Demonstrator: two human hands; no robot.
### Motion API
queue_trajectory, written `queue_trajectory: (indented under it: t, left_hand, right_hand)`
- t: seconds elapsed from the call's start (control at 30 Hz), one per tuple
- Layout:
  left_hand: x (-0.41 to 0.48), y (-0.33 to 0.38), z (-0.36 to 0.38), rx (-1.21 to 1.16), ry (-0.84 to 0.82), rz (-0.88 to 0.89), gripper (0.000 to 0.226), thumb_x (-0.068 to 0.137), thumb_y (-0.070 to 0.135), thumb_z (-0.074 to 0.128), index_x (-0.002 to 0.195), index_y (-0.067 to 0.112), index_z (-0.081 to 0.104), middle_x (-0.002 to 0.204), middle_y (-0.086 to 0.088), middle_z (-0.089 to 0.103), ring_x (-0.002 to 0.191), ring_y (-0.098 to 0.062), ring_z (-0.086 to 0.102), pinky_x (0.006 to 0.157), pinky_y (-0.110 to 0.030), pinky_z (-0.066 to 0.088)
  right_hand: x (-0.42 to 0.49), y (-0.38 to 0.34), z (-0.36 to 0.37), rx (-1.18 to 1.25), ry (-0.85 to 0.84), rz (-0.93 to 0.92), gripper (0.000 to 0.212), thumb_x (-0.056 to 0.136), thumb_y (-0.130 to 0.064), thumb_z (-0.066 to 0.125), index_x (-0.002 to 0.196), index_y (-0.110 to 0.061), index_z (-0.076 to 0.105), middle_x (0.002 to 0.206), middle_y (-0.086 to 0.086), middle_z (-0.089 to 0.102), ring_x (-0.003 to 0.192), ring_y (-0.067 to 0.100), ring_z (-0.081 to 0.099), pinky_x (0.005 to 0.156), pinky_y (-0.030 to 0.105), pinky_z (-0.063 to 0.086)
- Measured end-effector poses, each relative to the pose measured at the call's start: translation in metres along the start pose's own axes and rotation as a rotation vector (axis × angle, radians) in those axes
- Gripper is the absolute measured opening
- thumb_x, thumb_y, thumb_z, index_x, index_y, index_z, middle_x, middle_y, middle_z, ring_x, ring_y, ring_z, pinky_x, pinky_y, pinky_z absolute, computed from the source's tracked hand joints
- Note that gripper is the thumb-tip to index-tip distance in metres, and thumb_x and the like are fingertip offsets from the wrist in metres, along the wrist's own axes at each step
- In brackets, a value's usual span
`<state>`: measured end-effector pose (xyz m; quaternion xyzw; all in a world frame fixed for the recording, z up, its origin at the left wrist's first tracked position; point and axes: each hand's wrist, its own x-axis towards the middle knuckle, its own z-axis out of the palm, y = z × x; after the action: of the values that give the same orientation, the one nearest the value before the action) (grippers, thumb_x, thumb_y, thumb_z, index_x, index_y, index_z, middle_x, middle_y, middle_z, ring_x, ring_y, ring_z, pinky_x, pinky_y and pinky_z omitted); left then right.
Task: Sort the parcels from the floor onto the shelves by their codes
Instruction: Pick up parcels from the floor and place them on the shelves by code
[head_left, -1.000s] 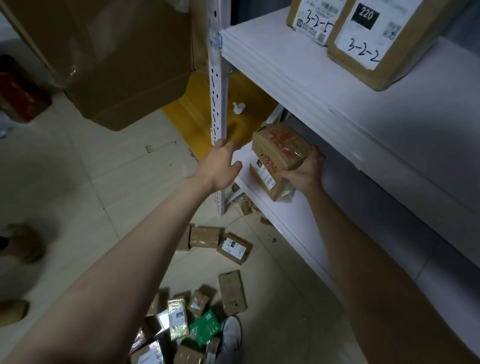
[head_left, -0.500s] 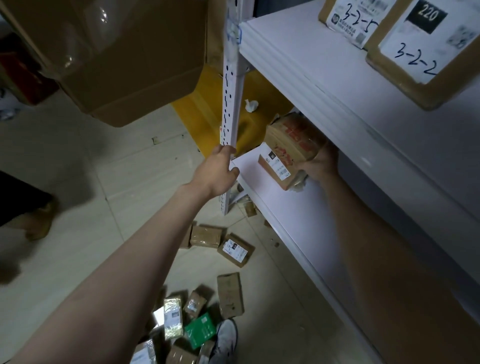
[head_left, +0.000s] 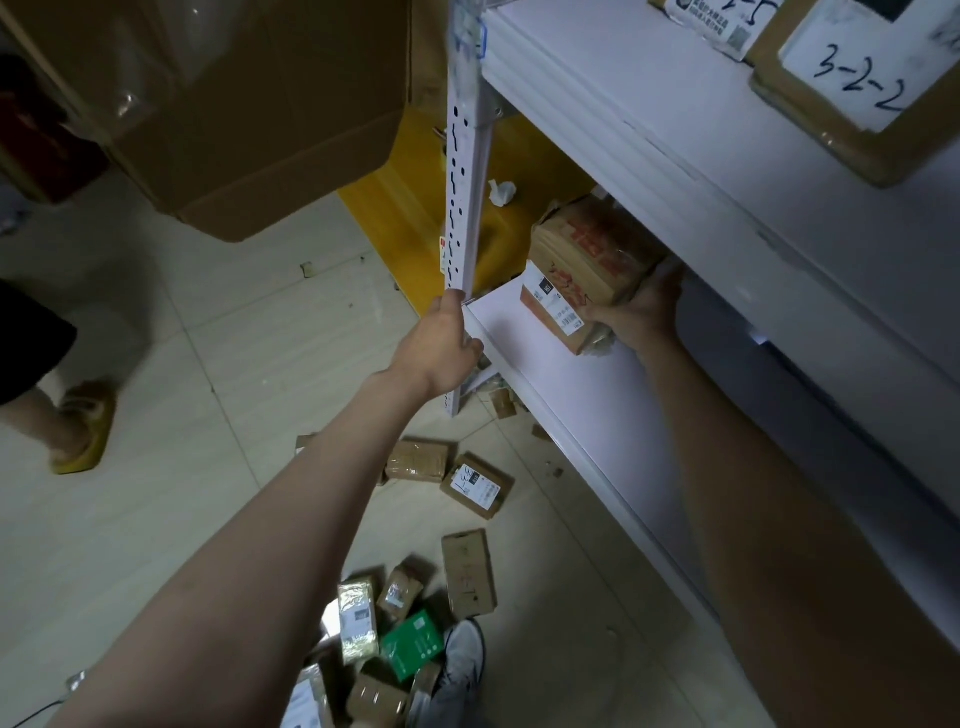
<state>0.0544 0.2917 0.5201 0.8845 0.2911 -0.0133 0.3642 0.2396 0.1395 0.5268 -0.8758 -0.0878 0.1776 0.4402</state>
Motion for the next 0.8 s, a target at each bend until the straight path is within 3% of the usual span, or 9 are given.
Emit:
queue_trajectory:
  t: [0.1, 0.17, 0.23, 0.33, 0.43, 0.5, 0.7, 0.8]
  left_hand:
    - [-0.009, -0.005, 0.005, -0.009, -0.011, 0.006, 0.057, 0.096, 0.021, 0.057, 0.144, 0.007, 0.029, 0.142, -0.017, 0.043, 0.114, -0.033, 0.053, 0.089, -0.04, 0.046]
    - [-0.016, -0.01, 0.009, -0.002, -0.024, 0.006, 0.056, 0.096, 0.021, 0.057, 0.143, 0.006, 0.03, 0.141, -0.017, 0.044, 0.114, -0.033, 0.053, 0.088, -0.04, 0.046]
    - [-0.025, -0.015, 0.014, 0.004, -0.043, -0.009, 0.057, 0.096, 0.02, 0.056, 0.144, 0.006, 0.029, 0.142, -0.017, 0.042, 0.115, -0.033, 0.053, 0.086, -0.038, 0.045]
    - [-0.039, -0.024, 0.024, -0.004, -0.072, -0.034, 0.059, 0.095, 0.02, 0.057, 0.145, 0.005, 0.029, 0.143, -0.017, 0.043, 0.118, -0.033, 0.052, 0.093, -0.041, 0.046]
    - [-0.056, -0.037, 0.033, -0.001, -0.091, -0.055, 0.058, 0.095, 0.021, 0.058, 0.143, 0.003, 0.031, 0.142, -0.018, 0.043, 0.12, -0.035, 0.051, 0.098, -0.043, 0.046]
    - [-0.071, -0.048, 0.038, -0.009, -0.101, -0.078, 0.056, 0.096, 0.022, 0.056, 0.143, 0.003, 0.033, 0.141, -0.019, 0.043, 0.12, -0.036, 0.051, 0.098, -0.043, 0.045]
    - [-0.123, -0.102, 0.052, 0.011, -0.143, -0.208, 0.051, 0.095, 0.019, 0.055, 0.141, 0.005, 0.042, 0.141, -0.018, 0.043, 0.122, -0.034, 0.05, 0.101, -0.035, 0.04]
    - [-0.154, -0.132, 0.054, 0.003, -0.11, -0.273, 0.043, 0.092, 0.015, 0.055, 0.134, 0.006, 0.052, 0.132, -0.016, 0.055, 0.12, -0.032, 0.053, 0.097, -0.032, 0.04]
  right_hand:
    - [-0.015, 0.013, 0.013, 0.167, 0.068, 0.113, 0.13, 0.06, -0.016, 0.094, 0.155, -0.017, 0.006, 0.156, 0.014, 0.022, 0.144, 0.032, 0.029, 0.114, 0.056, 0.033]
    - [-0.03, 0.022, 0.021, 0.176, 0.088, 0.158, 0.139, 0.057, -0.03, 0.094, 0.156, -0.024, -0.002, 0.159, 0.015, 0.014, 0.145, 0.038, 0.024, 0.114, 0.058, 0.032]
    - [-0.043, 0.034, 0.031, 0.034, 0.116, 0.137, 0.133, 0.06, -0.039, 0.092, 0.156, -0.021, 0.002, 0.159, 0.017, 0.014, 0.144, 0.04, 0.025, 0.116, 0.052, 0.032]
    - [-0.059, 0.047, 0.045, 0.01, 0.145, 0.131, 0.143, 0.037, -0.064, 0.092, 0.152, -0.015, 0.021, 0.148, 0.014, 0.035, 0.132, 0.032, 0.045, 0.103, 0.044, 0.049]
    - [-0.084, 0.054, 0.058, 0.009, 0.191, 0.107, 0.126, 0.055, -0.037, 0.095, 0.151, -0.011, 0.019, 0.146, 0.014, 0.031, 0.133, 0.027, 0.04, 0.105, 0.037, 0.044]
    - [-0.1, 0.062, 0.07, 0.014, 0.21, 0.053, 0.114, 0.058, -0.03, 0.094, 0.147, -0.013, 0.025, 0.143, 0.011, 0.033, 0.131, 0.025, 0.041, 0.103, 0.033, 0.044]
    - [-0.156, 0.08, 0.116, -0.05, 0.045, 0.022, 0.112, 0.064, -0.032, 0.089, 0.151, -0.011, 0.022, 0.148, 0.011, 0.029, 0.135, 0.027, 0.038, 0.107, 0.041, 0.044]
    - [-0.182, 0.095, 0.143, -0.11, -0.034, 0.0, 0.111, 0.065, -0.035, 0.088, 0.152, -0.011, 0.022, 0.152, 0.013, 0.026, 0.141, 0.032, 0.031, 0.11, 0.045, 0.039]
